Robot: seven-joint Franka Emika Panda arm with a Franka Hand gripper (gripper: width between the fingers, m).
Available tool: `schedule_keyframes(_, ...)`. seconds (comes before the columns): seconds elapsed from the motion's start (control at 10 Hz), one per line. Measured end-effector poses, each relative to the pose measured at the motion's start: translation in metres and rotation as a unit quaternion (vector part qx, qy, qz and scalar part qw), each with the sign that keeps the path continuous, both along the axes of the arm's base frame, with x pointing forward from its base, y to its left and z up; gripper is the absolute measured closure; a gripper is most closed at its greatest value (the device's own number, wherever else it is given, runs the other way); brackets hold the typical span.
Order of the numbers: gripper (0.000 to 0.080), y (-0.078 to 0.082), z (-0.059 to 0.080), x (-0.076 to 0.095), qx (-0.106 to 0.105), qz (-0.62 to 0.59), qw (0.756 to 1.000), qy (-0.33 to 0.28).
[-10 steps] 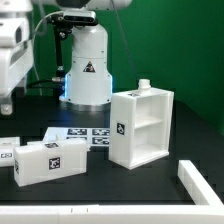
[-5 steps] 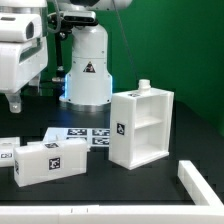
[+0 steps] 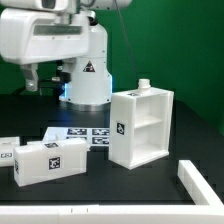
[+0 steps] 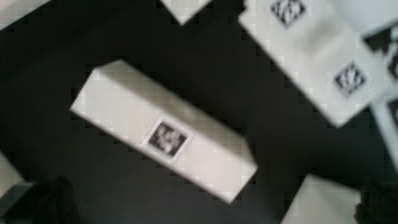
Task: Assemble cabinet
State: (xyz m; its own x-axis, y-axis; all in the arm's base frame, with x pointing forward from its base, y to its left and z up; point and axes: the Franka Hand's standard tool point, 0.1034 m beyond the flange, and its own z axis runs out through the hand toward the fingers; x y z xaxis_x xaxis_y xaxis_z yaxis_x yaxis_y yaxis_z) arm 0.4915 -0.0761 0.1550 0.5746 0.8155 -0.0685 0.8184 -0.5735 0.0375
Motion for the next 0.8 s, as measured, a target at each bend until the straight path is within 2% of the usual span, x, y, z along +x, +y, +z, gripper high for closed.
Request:
schedule_keyframes(0.1, 0.0003, 0.017, 0.001, 0.009, -0.007, -0.051, 0.999, -0.009)
schedule_keyframes(0.2, 0.0003, 0.041, -0.021, -0.005, -0.005, -0.057, 0.998, -0.022)
schedule_keyframes(0.3, 0.0003, 0.043, -0.043, -0.054, 0.006, -0.049, 0.999, 0.018)
schedule_keyframes(0.4, 0.0003, 0.039, -0.034, -0.046, 0.003, -0.053, 0.998, 0.018)
schedule_keyframes(0.5, 0.0003, 0.039, -0.031, -0.032, 0.004, -0.051, 0.999, 0.006)
schedule_keyframes(0.7, 0.0003, 0.042, -0.036, -0.041, 0.002, -0.06, 0.998, 0.014)
schedule_keyframes(0.8, 0.0003, 0.069, -0.039, -0.042, -0.011, -0.116, 0.993, 0.015)
